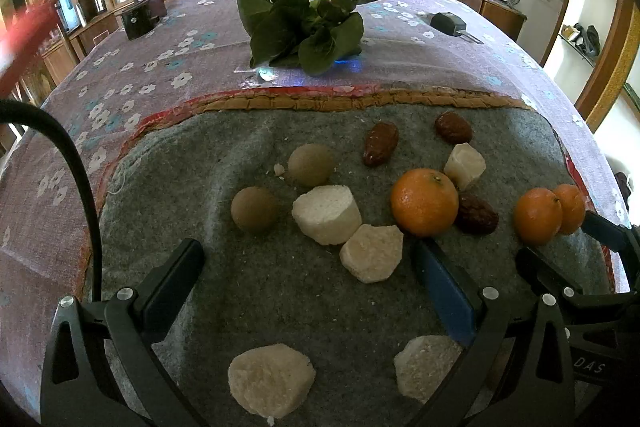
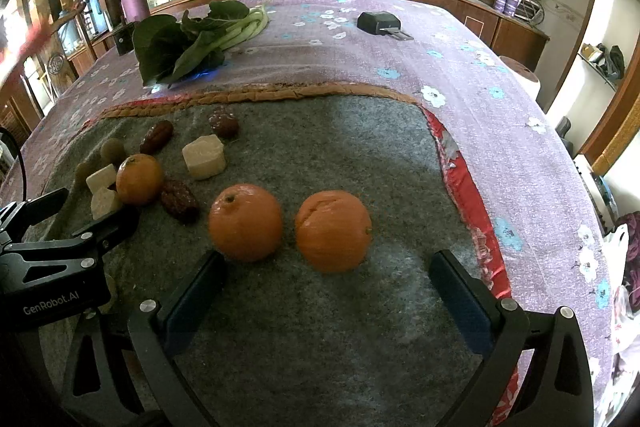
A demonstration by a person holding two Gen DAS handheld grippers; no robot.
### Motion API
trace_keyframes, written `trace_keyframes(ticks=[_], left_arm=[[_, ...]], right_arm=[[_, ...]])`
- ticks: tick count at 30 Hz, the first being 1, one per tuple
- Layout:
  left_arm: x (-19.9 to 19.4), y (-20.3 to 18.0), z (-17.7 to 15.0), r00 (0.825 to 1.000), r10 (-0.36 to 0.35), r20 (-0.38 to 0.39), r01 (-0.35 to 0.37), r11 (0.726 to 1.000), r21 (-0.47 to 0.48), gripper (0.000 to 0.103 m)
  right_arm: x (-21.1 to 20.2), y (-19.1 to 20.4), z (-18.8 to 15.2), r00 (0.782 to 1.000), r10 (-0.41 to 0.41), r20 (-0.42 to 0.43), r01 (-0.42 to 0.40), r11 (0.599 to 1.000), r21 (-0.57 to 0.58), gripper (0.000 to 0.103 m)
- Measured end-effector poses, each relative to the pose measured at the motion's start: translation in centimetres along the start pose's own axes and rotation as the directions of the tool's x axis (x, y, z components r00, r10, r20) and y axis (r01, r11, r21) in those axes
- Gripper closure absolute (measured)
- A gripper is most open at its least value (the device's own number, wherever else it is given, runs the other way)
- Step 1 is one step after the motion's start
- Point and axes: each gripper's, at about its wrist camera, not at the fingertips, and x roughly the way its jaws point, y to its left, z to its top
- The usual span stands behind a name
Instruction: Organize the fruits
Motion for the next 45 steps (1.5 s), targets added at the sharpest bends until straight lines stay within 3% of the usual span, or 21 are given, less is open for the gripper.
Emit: trace_keyframes(ticks=[18,22,24,27,29,33,35,37,40,45], left_arm=[[0.0,-0.1,0.0,1.000,0.000,0.000,0.000,1.000,0.001,0.000],[0.1,-0.1,0.1,1.000,0.005,-0.002,-0.005,1.000,0.001,0.000],[-0.1,0.1,0.0,1.000,-0.007,-0.011,0.007,1.000,0.019,0.000],[-1.4,1.4,-0.7,1.000,-0.008,-0.023,0.009,0.998,0.054,0.000],[-3.7,3.0,-1.5,1.000,-0.006,0.002,0.006,0.998,0.067,0.001],[-9.9,5.9,-4.3,0.991,0.038,0.127,-0.049,0.995,0.086,0.001],[-11.3,6.2,-5.8,0.990,0.037,0.133,-0.053,0.992,0.117,0.001],[-11.8,6.2,-7.2,0.992,0.044,0.122,-0.061,0.988,0.140,0.005],[-11.3,5.8,-7.5,0.997,-0.001,0.076,-0.012,0.985,0.172,0.013],[-10.0,4.7,-6.4,0.997,-0.006,0.078,-0.010,0.978,0.208,0.013]], right_arm=[[-0.1,-0.1,0.0,1.000,0.012,-0.014,-0.012,1.000,-0.011,0.000],[-2.6,-0.9,-0.5,0.992,0.112,0.051,-0.113,0.994,0.009,0.001],[-4.7,-1.3,-0.9,0.985,0.117,0.126,-0.118,0.993,-0.003,0.001],[-7.2,-2.0,-1.6,0.971,0.174,0.165,-0.170,0.985,-0.035,0.001],[-8.7,-2.3,-2.4,0.961,0.216,0.175,-0.210,0.976,-0.053,0.001],[-9.9,-1.7,-3.8,0.934,0.323,0.151,-0.311,0.945,-0.097,0.001],[-9.7,-0.5,-4.1,0.926,0.351,0.137,-0.340,0.935,-0.100,0.002],[-9.1,1.1,-4.1,0.923,0.366,0.116,-0.355,0.928,-0.110,0.006],[-8.1,3.0,-4.1,0.930,0.359,0.074,-0.348,0.928,-0.131,0.019],[-6.0,4.6,-3.5,0.941,0.338,-0.016,-0.337,0.933,-0.125,0.040]])
